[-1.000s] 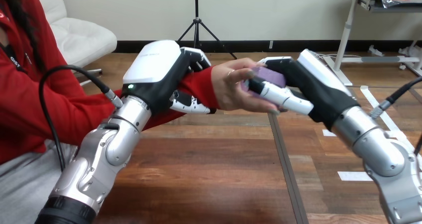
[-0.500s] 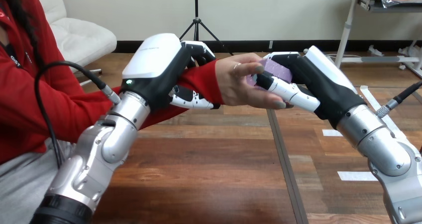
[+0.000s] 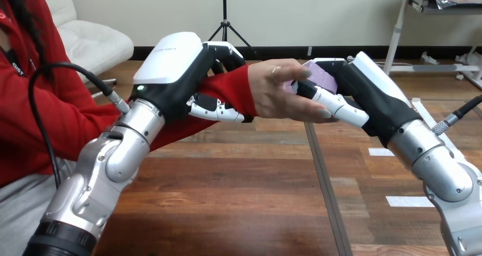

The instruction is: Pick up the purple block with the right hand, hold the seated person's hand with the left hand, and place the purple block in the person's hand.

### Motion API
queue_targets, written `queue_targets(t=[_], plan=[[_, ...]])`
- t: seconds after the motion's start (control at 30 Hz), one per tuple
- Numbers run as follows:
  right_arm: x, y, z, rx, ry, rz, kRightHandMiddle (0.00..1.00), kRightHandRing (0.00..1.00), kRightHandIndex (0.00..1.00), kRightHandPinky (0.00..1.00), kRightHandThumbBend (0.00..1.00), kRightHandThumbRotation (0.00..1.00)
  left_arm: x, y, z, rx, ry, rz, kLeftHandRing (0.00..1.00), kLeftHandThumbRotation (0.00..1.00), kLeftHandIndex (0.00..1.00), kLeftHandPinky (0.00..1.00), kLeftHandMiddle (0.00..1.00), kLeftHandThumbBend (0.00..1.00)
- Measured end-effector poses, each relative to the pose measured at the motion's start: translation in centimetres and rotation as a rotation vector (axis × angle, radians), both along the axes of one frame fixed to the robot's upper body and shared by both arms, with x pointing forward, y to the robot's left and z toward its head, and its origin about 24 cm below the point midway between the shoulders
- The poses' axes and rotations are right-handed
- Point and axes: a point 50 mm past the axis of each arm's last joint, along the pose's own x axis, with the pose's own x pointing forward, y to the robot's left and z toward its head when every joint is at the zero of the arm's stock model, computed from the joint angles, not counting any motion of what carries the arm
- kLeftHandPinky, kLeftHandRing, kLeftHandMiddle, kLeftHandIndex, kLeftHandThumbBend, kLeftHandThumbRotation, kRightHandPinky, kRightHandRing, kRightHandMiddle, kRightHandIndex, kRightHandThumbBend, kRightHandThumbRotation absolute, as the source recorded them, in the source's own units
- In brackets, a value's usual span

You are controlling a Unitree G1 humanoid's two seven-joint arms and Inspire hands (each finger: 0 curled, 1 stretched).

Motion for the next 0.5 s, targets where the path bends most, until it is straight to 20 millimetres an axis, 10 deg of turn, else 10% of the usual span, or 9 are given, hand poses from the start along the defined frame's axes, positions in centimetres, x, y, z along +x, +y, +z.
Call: queue_targets(t=[0.5], plan=[[-0.29, -0.52, -0.47, 0.001, 0.023, -0.009, 0.63, 0.59, 0.66, 0.49, 0.80, 1.00, -0.31, 0.43, 0.55, -0.003, -0.017, -0.001, 0.66, 0.59, 0.68, 0.57, 0.69, 0.95]])
